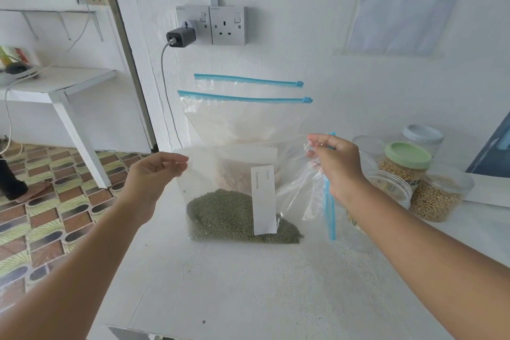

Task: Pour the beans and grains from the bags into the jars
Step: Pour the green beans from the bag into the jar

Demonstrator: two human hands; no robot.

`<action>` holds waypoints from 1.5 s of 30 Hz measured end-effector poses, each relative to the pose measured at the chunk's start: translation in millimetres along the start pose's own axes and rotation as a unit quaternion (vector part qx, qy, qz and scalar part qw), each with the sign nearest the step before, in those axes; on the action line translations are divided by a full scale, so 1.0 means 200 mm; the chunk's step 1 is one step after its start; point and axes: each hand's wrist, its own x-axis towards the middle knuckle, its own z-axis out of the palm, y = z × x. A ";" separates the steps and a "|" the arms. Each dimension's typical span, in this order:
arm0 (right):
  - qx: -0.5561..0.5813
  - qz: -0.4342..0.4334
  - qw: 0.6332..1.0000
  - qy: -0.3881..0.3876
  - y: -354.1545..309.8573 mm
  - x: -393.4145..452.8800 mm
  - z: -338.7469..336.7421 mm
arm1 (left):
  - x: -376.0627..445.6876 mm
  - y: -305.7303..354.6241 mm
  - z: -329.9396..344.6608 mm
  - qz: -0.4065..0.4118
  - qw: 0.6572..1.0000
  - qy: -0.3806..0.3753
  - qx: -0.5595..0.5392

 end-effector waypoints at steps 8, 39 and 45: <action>0.012 0.003 1.000 -0.008 0.02 0.00 -0.01 | -0.02 0.00 0.02 0.005 0.999 -0.053 0.007; -0.085 -0.002 0.957 -0.278 0.16 -0.13 -0.06 | -0.07 -0.17 -0.06 -0.059 0.995 -0.058 -0.057; -0.011 -0.002 0.973 -0.229 0.20 -0.12 -0.02 | -0.09 -0.24 -0.19 -0.085 0.979 -0.185 -0.020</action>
